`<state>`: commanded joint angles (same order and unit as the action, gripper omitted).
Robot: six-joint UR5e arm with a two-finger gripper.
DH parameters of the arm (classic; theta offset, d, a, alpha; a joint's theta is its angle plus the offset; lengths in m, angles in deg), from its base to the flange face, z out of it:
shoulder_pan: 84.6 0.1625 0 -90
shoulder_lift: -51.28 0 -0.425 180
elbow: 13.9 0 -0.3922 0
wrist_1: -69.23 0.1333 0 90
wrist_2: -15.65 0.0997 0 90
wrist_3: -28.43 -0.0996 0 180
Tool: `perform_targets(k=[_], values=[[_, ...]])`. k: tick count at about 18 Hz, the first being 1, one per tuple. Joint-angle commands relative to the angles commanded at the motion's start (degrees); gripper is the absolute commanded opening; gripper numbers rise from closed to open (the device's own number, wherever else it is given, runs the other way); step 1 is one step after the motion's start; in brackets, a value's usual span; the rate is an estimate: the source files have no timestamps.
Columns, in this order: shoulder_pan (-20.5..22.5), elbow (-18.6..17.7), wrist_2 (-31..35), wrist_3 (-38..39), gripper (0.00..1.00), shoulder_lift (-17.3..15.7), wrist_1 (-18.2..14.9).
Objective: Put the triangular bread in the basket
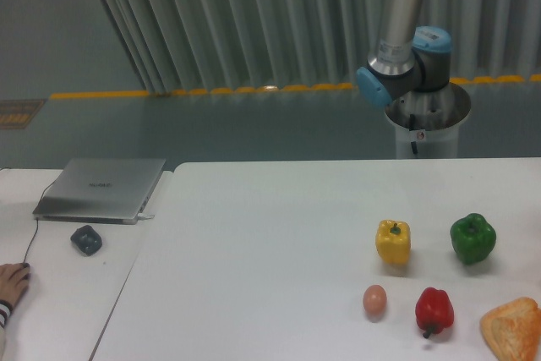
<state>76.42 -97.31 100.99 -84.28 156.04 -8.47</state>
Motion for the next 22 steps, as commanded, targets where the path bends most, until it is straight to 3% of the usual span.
perform_targets(k=[10, 14, 17, 22], values=[[-0.2, -5.5, -1.3, 3.9, 1.0, -2.8, 1.5], [1.0, -8.6, -11.6, 8.5, 1.0, -2.7, 5.4], [0.4, -8.1, -9.5, 9.6, 1.0, -3.1, 6.2], [-3.7, -5.6, -8.6, 23.6, 1.0, -2.3, 6.3]])
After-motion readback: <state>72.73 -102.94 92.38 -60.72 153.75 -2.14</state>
